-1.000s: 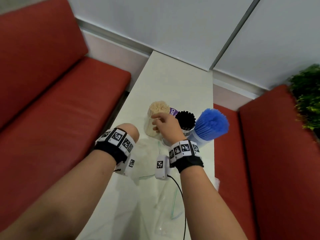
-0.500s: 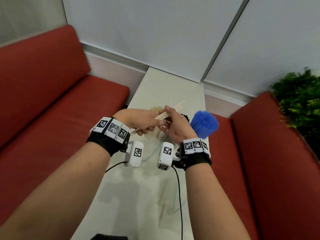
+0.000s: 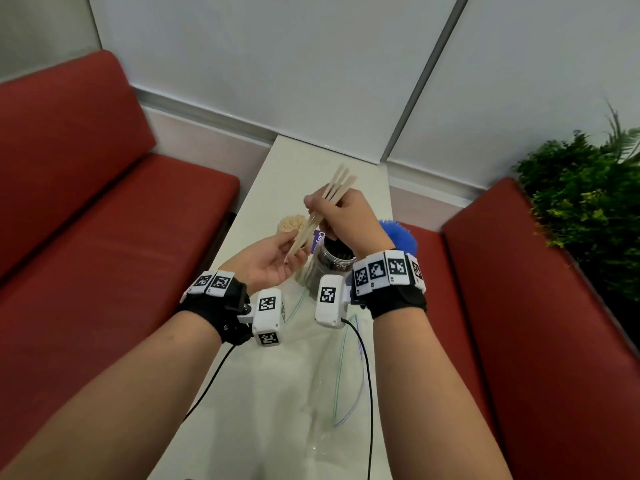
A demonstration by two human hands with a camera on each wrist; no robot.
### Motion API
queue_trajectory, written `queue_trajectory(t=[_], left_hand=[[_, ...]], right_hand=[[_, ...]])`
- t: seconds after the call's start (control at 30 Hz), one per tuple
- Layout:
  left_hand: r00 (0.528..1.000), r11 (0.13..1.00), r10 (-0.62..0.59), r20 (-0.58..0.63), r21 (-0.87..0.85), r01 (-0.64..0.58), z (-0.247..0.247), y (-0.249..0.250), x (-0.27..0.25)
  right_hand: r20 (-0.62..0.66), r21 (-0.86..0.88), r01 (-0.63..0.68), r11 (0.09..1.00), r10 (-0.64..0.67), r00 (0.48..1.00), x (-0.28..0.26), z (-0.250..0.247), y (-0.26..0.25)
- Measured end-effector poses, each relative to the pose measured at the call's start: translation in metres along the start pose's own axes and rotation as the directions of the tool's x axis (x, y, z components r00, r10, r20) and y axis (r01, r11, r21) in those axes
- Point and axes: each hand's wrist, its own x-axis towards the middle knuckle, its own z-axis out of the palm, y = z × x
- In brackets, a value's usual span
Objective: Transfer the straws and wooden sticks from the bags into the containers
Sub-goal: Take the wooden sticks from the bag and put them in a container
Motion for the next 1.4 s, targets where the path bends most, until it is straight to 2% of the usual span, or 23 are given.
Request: queue_trajectory(t=[0.1, 0.17, 0.27, 0.33, 0.4, 0.47, 0.5, 0.57, 0.73, 0.77, 0.93, 0.97, 1.0, 1.03, 1.07, 1.13, 1.17, 1.23, 1.27, 1.3, 1.33, 1.37, 1.4], left_hand=[[0.999, 0.999, 0.010, -0.045, 0.040, -0.008, -0.005, -0.003, 0.009], [0.996, 0.999, 0.018, -0.091, 0.035, -0.015, -0.012, -0.005, 0.017], [0.978, 0.989, 0.102, -0.179, 0.121, -0.081, -0.026, -0.009, 0.027], [0.936, 0.952, 0.170, -0.310, 0.296, -0.075, -0.043, -0.014, 0.036], [0.866, 0.897, 0.211, -0.454, 0.443, 0.013, -0.062, -0.022, 0.048], [0.793, 0.819, 0.277, -0.542, 0.565, 0.100, -0.080, -0.028, 0.058], [0.775, 0.761, 0.309, -0.551, 0.632, 0.145, -0.090, -0.031, 0.062], [0.797, 0.635, 0.314, -0.516, 0.738, 0.228, -0.104, -0.039, 0.071], [0.873, 0.370, 0.129, -0.470, 0.840, 0.397, -0.119, -0.059, 0.084], [0.881, 0.277, 0.116, -0.458, 0.867, 0.414, -0.121, -0.063, 0.087], [0.847, 0.104, 0.093, -0.523, 0.852, 0.514, -0.125, -0.072, 0.099], [0.840, 0.030, 0.087, -0.535, 0.845, 0.534, -0.126, -0.074, 0.102], [0.822, 0.023, 0.092, -0.562, 0.826, 0.563, -0.126, -0.078, 0.104], [0.835, -0.065, 0.110, -0.539, 0.835, 0.547, -0.128, -0.083, 0.105], [0.825, -0.061, 0.125, -0.552, 0.825, 0.561, -0.125, -0.087, 0.106], [0.817, -0.108, 0.143, -0.559, 0.812, 0.574, -0.123, -0.094, 0.110], [0.845, -0.157, 0.138, -0.517, 0.831, 0.534, -0.125, -0.096, 0.111], [0.848, -0.239, 0.135, -0.512, 0.814, 0.530, -0.126, -0.097, 0.110], [0.834, -0.215, 0.115, -0.539, 0.807, 0.551, -0.129, -0.096, 0.110], [0.851, -0.289, 0.084, -0.518, 0.805, 0.518, -0.131, -0.092, 0.107], [0.844, -0.246, 0.067, -0.533, 0.811, 0.532, -0.131, -0.086, 0.106], [0.845, -0.247, 0.065, -0.530, 0.812, 0.529, -0.131, -0.079, 0.105], [0.822, -0.184, 0.074, -0.564, 0.803, 0.567, -0.127, -0.072, 0.101]], right_hand=[[0.056, -0.099, -0.034, 0.994, 0.039, 0.998, 0.005, -0.004, 0.005], [0.125, -0.154, -0.093, 0.984, 0.113, 0.986, 0.011, -0.006, 0.011], [0.132, -0.148, -0.193, 0.970, 0.213, 0.968, 0.024, -0.006, 0.024], [0.071, -0.139, -0.243, 0.960, 0.255, 0.964, 0.038, -0.003, 0.032], [0.013, -0.154, -0.291, 0.944, 0.296, 0.955, 0.053, 0.002, 0.040], [-0.029, -0.171, -0.333, 0.927, 0.333, 0.942, 0.068, 0.009, 0.047], [-0.044, -0.183, -0.347, 0.920, 0.345, 0.937, 0.076, 0.012, 0.051], [-0.070, -0.210, -0.362, 0.908, 0.356, 0.932, 0.089, 0.020, 0.058], [-0.109, -0.246, -0.342, 0.907, 0.325, 0.940, 0.117, 0.028, 0.077], [-0.112, -0.254, -0.342, 0.905, 0.323, 0.940, 0.122, 0.029, 0.080], [-0.092, -0.328, -0.372, 0.869, 0.362, 0.928, 0.134, 0.040, 0.103], [-0.080, -0.342, -0.380, 0.859, 0.377, 0.923, 0.133, 0.043, 0.109], [-0.066, -0.354, -0.383, 0.853, 0.386, 0.920, 0.132, 0.046, 0.115], [-0.052, -0.365, -0.383, 0.848, 0.393, 0.918, 0.130, 0.049, 0.120], [-0.041, -0.372, -0.379, 0.848, 0.392, 0.919, 0.128, 0.052, 0.125], [-0.032, -0.364, -0.357, 0.860, 0.371, 0.928, 0.122, 0.055, 0.131], [-0.034, -0.345, -0.343, 0.874, 0.353, 0.935, 0.120, 0.055, 0.132], [-0.042, -0.321, -0.301, 0.898, 0.304, 0.952, 0.117, 0.054, 0.133], [-0.062, -0.321, -0.268, 0.908, 0.262, 0.963, 0.115, 0.053, 0.133], [-0.097, -0.322, -0.231, 0.918, 0.211, 0.973, 0.111, 0.052, 0.131], [-0.139, -0.323, -0.189, 0.927, 0.151, 0.979, 0.104, 0.052, 0.129], [-0.188, -0.310, -0.149, 0.939, 0.093, 0.978, 0.097, 0.052, 0.128], [-0.231, -0.290, -0.122, 0.949, 0.054, 0.972, 0.087, 0.052, 0.128]])
